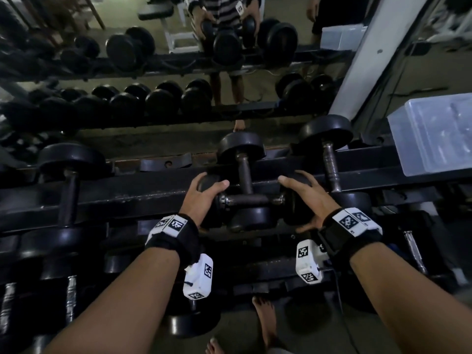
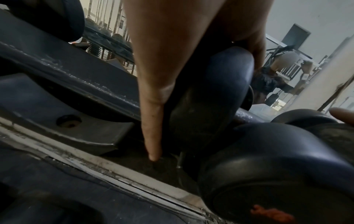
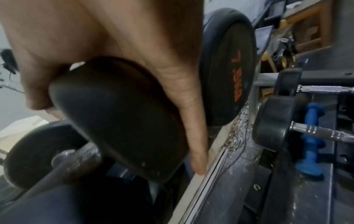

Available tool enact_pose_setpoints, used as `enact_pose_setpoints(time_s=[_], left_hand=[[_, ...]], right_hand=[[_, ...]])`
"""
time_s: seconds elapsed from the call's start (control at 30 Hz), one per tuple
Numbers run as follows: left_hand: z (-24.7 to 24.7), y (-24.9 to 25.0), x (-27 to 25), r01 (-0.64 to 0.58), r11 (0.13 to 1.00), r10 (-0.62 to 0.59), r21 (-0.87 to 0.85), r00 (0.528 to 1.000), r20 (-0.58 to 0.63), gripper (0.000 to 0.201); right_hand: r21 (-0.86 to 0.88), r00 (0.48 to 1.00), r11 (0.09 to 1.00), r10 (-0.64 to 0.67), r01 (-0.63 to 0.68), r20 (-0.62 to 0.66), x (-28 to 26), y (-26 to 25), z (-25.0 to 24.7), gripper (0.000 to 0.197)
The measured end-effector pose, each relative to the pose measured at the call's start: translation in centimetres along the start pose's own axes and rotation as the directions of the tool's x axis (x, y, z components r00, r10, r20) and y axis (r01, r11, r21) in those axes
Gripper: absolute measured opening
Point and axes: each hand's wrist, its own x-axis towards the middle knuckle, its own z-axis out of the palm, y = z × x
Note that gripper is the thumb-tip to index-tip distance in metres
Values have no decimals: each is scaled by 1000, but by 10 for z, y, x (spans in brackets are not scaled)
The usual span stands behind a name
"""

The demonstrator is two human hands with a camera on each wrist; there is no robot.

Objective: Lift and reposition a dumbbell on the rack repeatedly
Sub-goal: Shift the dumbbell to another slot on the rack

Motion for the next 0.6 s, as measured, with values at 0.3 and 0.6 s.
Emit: enact_pose_setpoints(time_s=[0.3, 0.6], left_hand=[[4, -5, -2, -22, 1000, 23, 11, 998, -66, 60], [1, 1, -15, -86, 996, 84, -11, 990, -110, 54]], right_hand=[[121, 993, 988, -89, 98, -73, 14, 8, 7, 38], [135, 990, 981, -138, 141, -29, 0, -1, 3, 38]])
